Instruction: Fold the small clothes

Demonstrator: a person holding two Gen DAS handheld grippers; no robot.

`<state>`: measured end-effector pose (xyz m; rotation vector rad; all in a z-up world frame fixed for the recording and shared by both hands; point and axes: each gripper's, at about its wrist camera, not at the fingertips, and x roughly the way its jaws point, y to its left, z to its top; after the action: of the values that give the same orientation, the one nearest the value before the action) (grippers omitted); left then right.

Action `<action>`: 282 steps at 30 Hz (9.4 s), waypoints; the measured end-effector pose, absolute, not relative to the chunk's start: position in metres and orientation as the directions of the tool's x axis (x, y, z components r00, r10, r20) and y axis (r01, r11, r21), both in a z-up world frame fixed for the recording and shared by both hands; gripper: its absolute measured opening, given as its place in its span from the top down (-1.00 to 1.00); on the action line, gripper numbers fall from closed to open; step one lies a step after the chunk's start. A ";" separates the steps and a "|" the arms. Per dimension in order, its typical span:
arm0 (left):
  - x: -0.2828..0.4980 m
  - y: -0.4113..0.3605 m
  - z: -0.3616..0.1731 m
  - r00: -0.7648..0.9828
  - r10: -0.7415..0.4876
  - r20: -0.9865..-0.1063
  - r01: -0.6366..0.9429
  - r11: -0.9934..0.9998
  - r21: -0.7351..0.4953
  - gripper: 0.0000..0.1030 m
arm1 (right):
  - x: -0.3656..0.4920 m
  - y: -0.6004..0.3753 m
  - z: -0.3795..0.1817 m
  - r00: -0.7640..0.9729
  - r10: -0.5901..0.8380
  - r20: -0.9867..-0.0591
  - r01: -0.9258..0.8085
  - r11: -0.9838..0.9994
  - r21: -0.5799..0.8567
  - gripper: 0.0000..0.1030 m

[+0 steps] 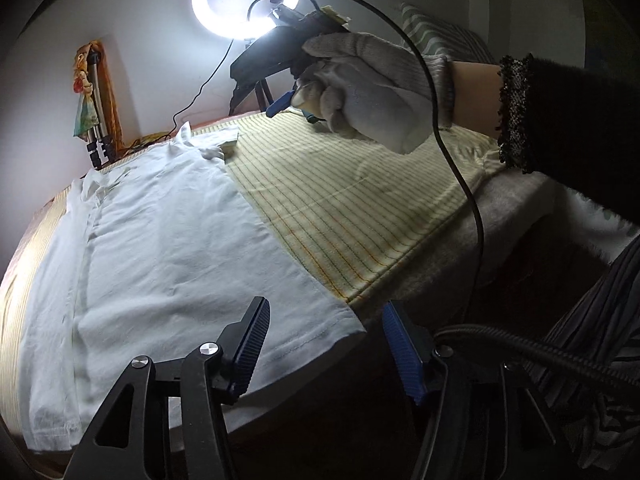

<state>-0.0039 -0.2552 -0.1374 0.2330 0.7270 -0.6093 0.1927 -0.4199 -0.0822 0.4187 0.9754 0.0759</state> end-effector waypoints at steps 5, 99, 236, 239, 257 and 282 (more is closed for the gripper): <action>0.003 -0.263 -0.147 0.581 -0.409 -0.704 0.602 0.798 0.034 0.26 | 0.209 -0.419 -0.111 0.544 0.285 -0.789 0.140 0.896 0.420 -0.13; -0.002 -0.001 -0.114 0.723 -0.327 -0.609 0.102 0.922 -0.374 0.43 | 0.362 -0.280 -0.097 0.485 0.307 -0.819 0.009 0.935 0.356 0.92; 0.041 0.086 -0.126 0.440 -0.563 -0.700 0.073 0.799 -0.596 1.00 | 0.012 -0.219 -0.138 0.236 0.617 -0.751 -0.008 0.774 0.633 0.90; 0.054 0.086 -0.117 0.450 -0.568 -0.690 0.070 0.792 -0.607 1.00 | 0.021 -0.224 -0.132 0.255 0.639 -0.726 0.012 0.748 0.663 0.90; 0.180 0.072 -0.113 0.478 -0.524 -0.705 0.042 0.815 -0.578 1.00 | 0.114 -0.268 -0.108 0.364 0.598 -0.714 0.112 0.733 0.671 0.90; 0.196 0.089 -0.105 0.503 -0.428 -0.751 0.167 0.900 -0.401 0.41 | 0.147 -0.290 -0.098 0.387 0.571 -0.724 0.097 0.756 0.648 0.72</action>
<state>0.1964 0.0890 -0.1049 -0.2934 0.9818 -0.3659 0.1474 -0.2900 -0.0982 0.6807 1.1528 0.3330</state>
